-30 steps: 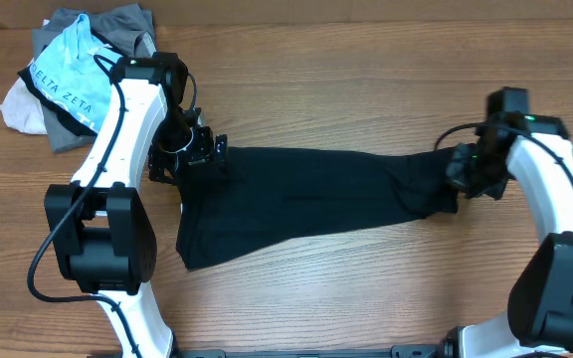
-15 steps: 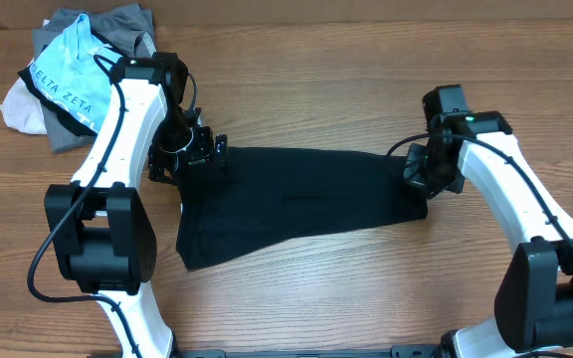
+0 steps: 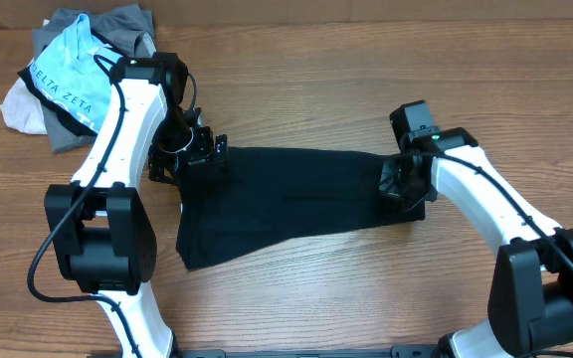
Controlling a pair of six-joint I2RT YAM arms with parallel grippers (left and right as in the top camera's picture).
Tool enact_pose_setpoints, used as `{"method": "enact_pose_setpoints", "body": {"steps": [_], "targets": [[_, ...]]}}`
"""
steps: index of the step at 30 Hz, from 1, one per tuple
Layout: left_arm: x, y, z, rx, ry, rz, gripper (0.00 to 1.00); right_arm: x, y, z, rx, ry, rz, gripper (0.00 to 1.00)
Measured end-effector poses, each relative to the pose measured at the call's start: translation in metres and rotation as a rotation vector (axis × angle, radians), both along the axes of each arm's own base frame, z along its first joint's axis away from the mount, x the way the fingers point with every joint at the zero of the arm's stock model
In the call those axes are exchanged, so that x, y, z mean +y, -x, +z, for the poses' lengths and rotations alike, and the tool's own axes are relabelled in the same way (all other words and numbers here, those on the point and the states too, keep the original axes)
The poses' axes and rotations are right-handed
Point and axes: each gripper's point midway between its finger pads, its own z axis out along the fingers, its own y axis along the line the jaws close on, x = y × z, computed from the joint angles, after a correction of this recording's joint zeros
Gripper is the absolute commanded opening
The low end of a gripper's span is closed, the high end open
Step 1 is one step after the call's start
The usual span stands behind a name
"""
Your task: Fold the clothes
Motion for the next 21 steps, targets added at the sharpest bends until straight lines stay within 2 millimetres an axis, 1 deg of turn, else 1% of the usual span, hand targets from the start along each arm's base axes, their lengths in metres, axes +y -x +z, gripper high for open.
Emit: {"method": "enact_pose_setpoints", "body": {"steps": [2, 3, 4, 6, 7, 8, 9, 12, 14, 16, 17, 20, 21], "targets": [[0.000, 0.000, 0.000, 0.000, 0.000, 0.000, 1.00, 0.005, 0.000, -0.002, -0.004, -0.016, 0.011, 0.05], [0.000, 0.000, 0.000, 0.000, 0.000, 0.000, 1.00, 0.008, -0.001, -0.002, -0.009, -0.023, 0.015, 0.16], [0.000, 0.000, 0.000, 0.000, 0.000, 0.000, 1.00, 0.010, -0.002, -0.002, -0.014, -0.031, 0.020, 0.30], [0.000, 0.000, 0.000, 0.000, 0.000, 0.000, 1.00, 0.017, -0.004, -0.001, -0.025, -0.051, 0.029, 0.65], [0.000, 0.000, 0.000, 0.000, 0.000, 0.000, 1.00, 0.020, -0.003, -0.001, -0.026, -0.058, 0.036, 0.72], [0.000, 0.000, 0.000, 0.000, 0.000, 0.000, 1.00, 0.024, -0.003, -0.001, -0.027, -0.064, 0.043, 0.77], [0.000, 0.000, 0.000, 0.000, 0.000, 0.000, 1.00, 0.027, -0.003, -0.001, -0.028, -0.069, 0.053, 0.79], [0.000, 0.000, 0.000, 0.000, 0.000, 0.000, 1.00, 0.034, -0.001, -0.001, -0.027, -0.087, 0.068, 0.79], [0.000, 0.000, 0.000, 0.000, 0.000, 0.000, 1.00, 0.036, 0.003, 0.001, -0.007, -0.094, 0.070, 0.78], [0.000, 0.000, 0.000, 0.000, 0.000, 0.000, 1.00, 0.037, 0.004, 0.006, 0.007, -0.098, 0.071, 0.80], [0.000, 0.000, 0.000, 0.000, 0.000, 0.000, 1.00, 0.038, 0.003, 0.011, 0.009, -0.103, 0.072, 0.82], [0.000, 0.000, 0.000, -0.001, 0.000, 0.000, 1.00, 0.043, -0.008, 0.039, -0.010, -0.117, 0.075, 0.86], [0.000, 0.000, 0.000, -0.001, 0.000, 0.000, 1.00, 0.044, -0.013, 0.053, -0.029, -0.122, 0.075, 0.87]]}}
